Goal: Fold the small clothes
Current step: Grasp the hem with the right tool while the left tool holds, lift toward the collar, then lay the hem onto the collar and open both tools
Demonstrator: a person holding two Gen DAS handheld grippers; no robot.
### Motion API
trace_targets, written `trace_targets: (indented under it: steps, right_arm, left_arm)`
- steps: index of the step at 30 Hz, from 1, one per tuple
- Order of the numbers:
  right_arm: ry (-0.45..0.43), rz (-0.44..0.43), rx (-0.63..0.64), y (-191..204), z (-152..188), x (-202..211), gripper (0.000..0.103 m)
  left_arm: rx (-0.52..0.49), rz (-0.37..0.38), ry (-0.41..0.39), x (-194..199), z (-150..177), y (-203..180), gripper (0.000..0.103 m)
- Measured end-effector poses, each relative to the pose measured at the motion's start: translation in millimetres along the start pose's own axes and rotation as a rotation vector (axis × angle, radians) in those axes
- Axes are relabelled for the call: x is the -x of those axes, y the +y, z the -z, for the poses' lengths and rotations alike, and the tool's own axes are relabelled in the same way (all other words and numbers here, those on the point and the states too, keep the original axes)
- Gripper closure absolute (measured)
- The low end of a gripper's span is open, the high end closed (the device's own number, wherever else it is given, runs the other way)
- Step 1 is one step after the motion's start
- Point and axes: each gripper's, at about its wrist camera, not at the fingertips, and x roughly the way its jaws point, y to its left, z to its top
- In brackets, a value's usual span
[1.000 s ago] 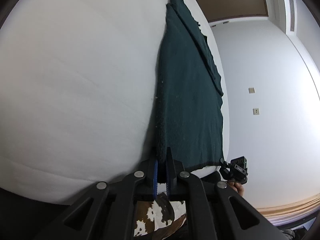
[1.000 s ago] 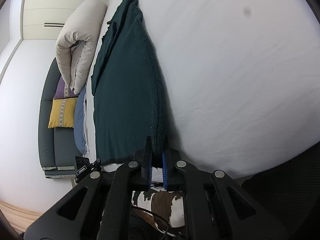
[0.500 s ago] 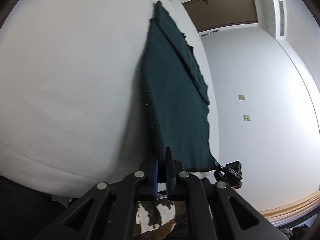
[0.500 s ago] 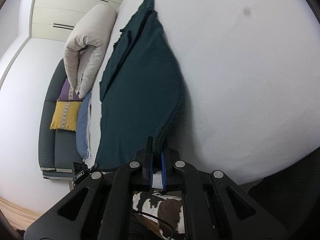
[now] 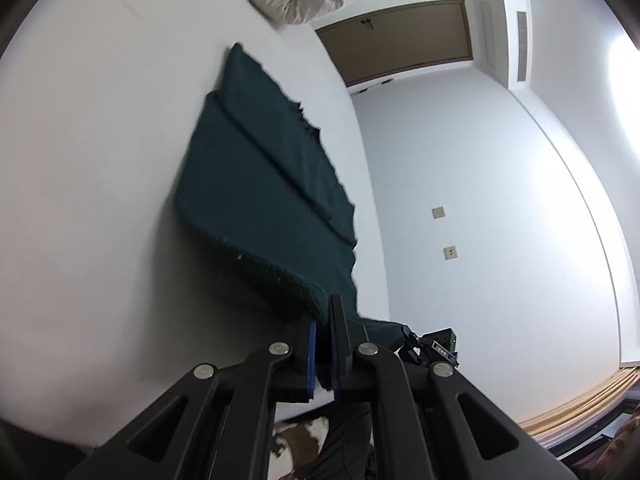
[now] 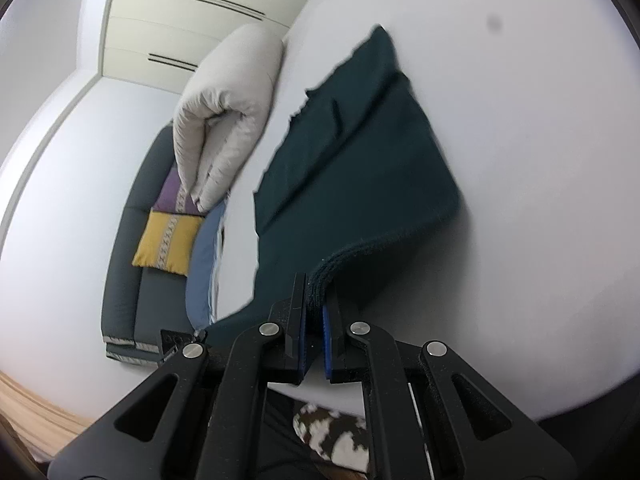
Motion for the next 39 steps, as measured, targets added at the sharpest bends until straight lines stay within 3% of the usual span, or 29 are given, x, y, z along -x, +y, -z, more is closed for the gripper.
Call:
trace_targets:
  steps: [10,19,28,39]
  right_arm:
    - [-0.051,0.018,0.057,47,-91,-31,0.098]
    - [-0.098,0.082,0.072,66,-193,-90,0.098]
    - [-0.134,0.151,0.039,50,-278,-157,0.098]
    - [-0.137,0.249,0.016,21,-342,-223,0.098]
  left_arm:
    - [0.053,0.037,-0.075,-21,-77,-6,0.097]
    - [0.037,-0.005,-0.118,-68,-163,-11,0.097]
    - [0.057,-0.040,-0.152,-108,-227,4,0.097]
    - [0.084,-0.163,-0.195,-151,-292,30,0.097]
